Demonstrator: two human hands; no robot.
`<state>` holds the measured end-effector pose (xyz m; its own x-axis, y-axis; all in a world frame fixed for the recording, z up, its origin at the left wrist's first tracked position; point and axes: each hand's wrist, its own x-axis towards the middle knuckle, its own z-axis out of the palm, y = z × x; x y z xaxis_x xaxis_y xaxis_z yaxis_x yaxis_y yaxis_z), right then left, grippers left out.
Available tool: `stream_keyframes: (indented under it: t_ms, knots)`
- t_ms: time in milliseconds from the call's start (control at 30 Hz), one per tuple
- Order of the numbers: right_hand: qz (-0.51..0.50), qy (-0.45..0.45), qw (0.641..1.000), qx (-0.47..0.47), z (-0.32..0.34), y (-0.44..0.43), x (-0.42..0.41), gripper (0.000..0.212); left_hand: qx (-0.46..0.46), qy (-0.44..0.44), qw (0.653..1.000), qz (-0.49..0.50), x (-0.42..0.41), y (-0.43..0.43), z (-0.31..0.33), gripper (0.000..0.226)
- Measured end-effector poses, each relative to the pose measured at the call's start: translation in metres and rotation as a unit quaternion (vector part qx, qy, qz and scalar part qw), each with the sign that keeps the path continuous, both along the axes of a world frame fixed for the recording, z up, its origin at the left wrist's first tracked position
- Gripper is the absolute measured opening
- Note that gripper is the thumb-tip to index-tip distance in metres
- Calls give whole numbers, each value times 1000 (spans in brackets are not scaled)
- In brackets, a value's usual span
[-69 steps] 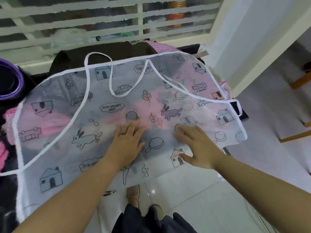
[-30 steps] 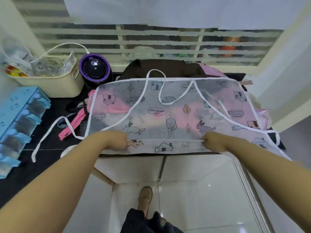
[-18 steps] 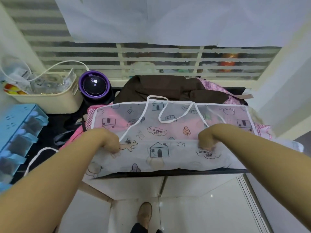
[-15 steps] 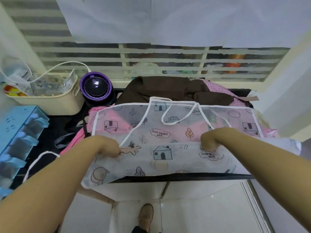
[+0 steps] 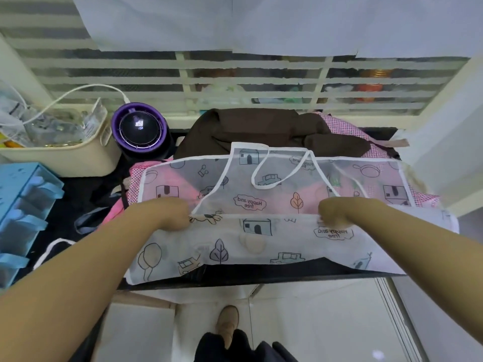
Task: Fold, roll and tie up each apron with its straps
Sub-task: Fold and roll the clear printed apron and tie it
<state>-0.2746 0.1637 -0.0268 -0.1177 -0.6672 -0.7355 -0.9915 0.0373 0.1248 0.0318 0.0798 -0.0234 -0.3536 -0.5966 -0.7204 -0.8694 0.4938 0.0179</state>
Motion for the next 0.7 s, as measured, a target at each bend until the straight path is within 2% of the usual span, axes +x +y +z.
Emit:
stream_keyframes:
  t_ms: [33,167,200,267,333,433,600,700]
  knots:
    - [4,-3,1000,10,-3,6,1,38,0,-16,1000,-2,0,5,-4,20]
    - [26,-36,996,83,-9,38,12,16,-4,-57,998,2,3,33,-19,19]
    - [33,-47,993,99,-10,45,16,22,-3,-56,998,-1,5,40,-22,19]
    - [25,-86,991,96,-12,59,28,49,8,-41,999,-1,11,56,-30,23]
    - [26,-135,989,59,-18,72,44,80,12,-24,1000,2,16,70,-34,26]
    - [56,-189,980,18,-40,93,76,106,15,-25,1000,-6,18,100,-33,27]
    - [114,-174,976,-63,-83,117,114,120,67,0,998,2,25,145,-37,45]
    - [159,-208,956,-129,-85,128,147,110,77,18,997,4,29,157,-37,47]
